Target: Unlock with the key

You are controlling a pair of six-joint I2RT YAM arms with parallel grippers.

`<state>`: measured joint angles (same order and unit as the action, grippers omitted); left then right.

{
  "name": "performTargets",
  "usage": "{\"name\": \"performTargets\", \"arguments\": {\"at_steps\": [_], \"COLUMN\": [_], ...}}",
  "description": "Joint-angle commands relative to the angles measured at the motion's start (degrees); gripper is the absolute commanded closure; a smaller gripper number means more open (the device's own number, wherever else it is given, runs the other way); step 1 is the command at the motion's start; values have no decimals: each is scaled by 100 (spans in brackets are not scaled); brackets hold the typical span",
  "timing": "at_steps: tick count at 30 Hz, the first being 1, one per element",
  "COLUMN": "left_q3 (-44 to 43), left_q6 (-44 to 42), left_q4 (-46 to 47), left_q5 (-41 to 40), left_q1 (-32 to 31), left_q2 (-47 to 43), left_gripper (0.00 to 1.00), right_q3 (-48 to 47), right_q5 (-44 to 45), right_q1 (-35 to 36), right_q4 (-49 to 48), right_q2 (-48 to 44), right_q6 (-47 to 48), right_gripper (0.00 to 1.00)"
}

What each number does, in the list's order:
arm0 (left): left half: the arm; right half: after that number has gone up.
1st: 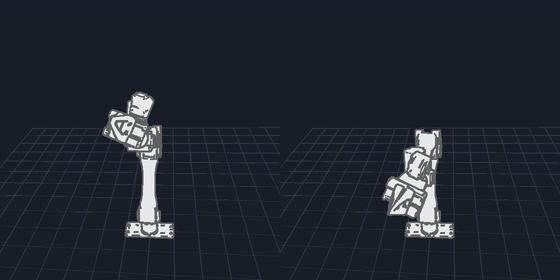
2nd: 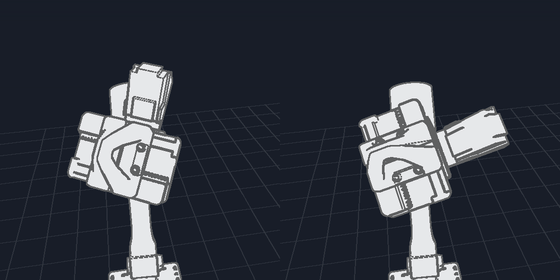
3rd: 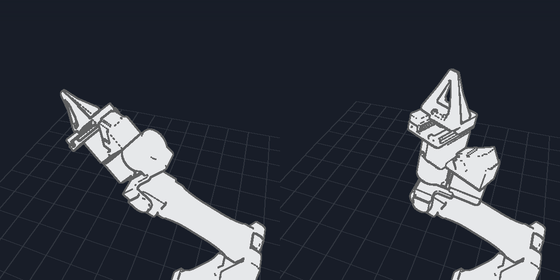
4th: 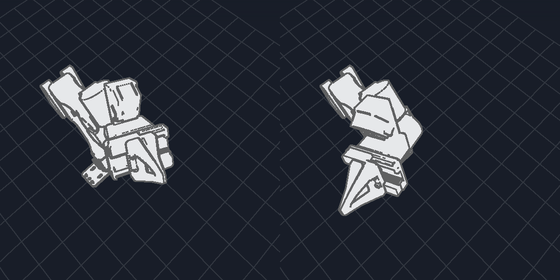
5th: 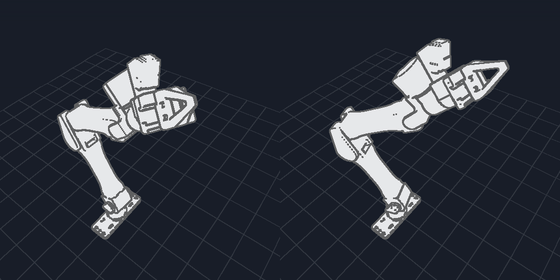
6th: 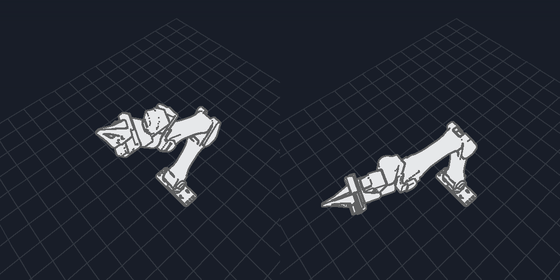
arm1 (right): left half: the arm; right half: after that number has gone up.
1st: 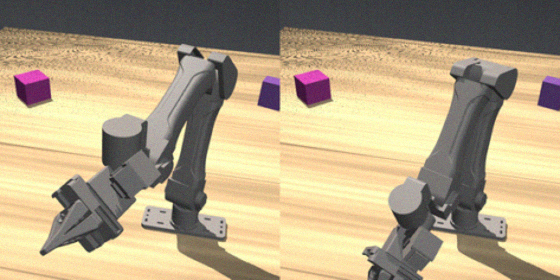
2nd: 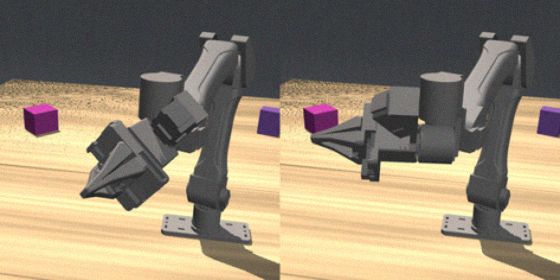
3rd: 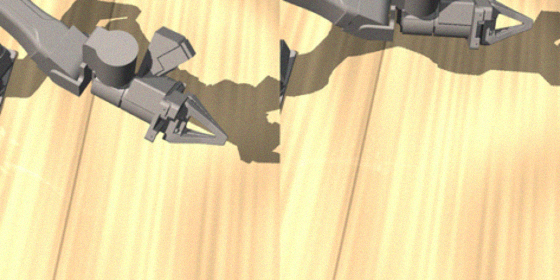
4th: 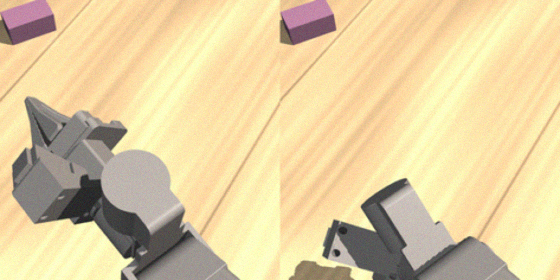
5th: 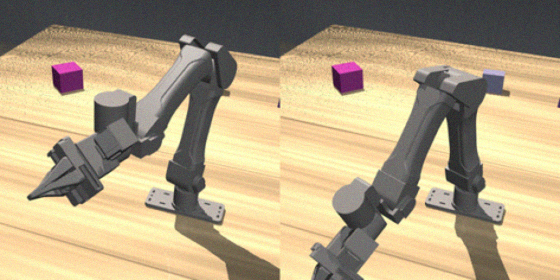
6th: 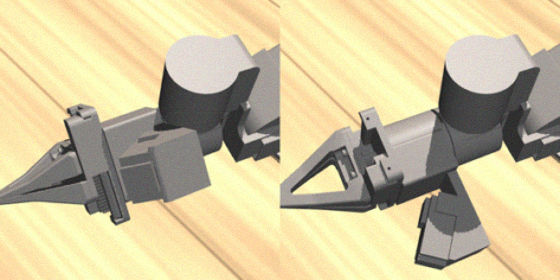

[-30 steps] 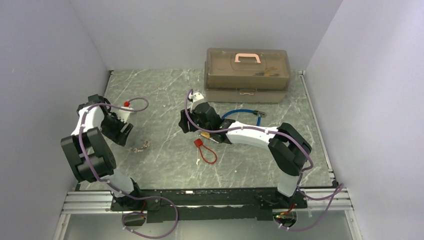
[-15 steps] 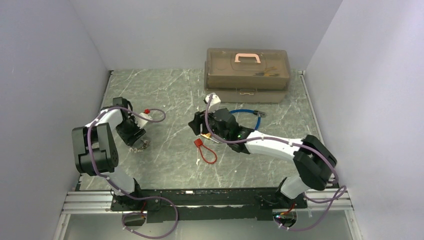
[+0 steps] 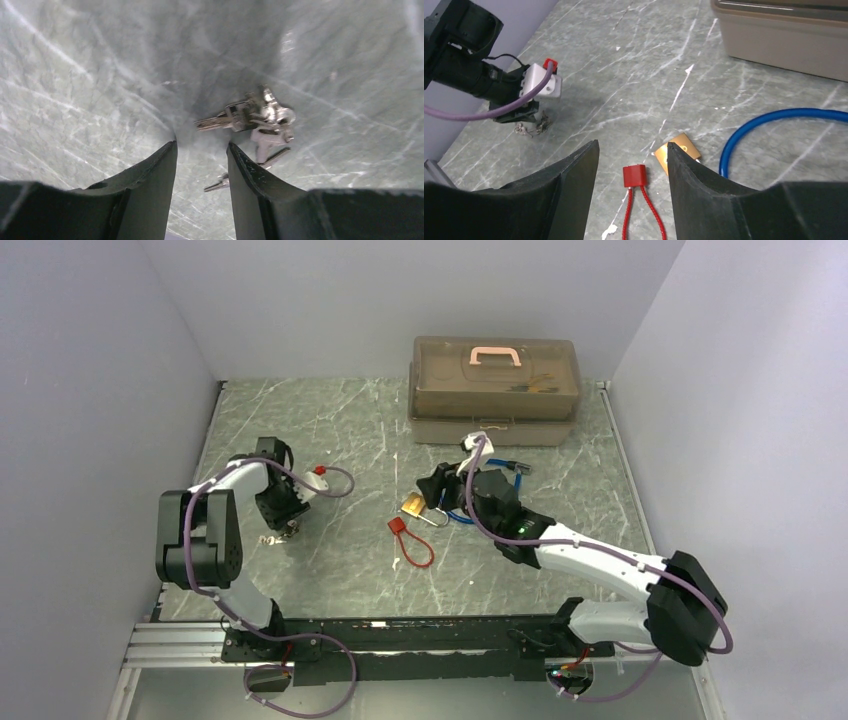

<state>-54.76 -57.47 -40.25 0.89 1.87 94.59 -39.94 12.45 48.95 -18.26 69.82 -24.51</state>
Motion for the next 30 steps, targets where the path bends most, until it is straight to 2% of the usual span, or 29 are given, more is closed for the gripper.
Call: {"name": "performTargets", "arguments": {"at_steps": [1,11,17,20,23,28,30], "left_q3": [284,90,-841,-1189,-1373,-761,-477], "left_q6": [257,1060,1222,941,460,-427,-740], "left_q4": [-56,-438,-1143,-1622,-2051,-1696,-1467], "left_q5": [487,1575,2013,2034,1846,432,48], "left_q1": [-453,-2278,-2371,-2020,-1182,205,581], "left_q2": [-138,-118,-168,-486,-637,-500,-413], "left_gripper": [53,53,52,48,45,44,44], "right_q3": [204,406,428,428,481,658,702], "right_q5": [270,346,348,338,307,230,180], "right_q1": [-158,-429,-457,-466,-470,-476,-479], "right_q4": [160,384,404,409,386,281,268], "right_q2": [-445,-843,-888,-896,-957,-1162,-1208], "right_q6": [-179,-253,-257,-219,-218,-272,-289], "right_gripper": [45,46,46,46,46,46,45]}}
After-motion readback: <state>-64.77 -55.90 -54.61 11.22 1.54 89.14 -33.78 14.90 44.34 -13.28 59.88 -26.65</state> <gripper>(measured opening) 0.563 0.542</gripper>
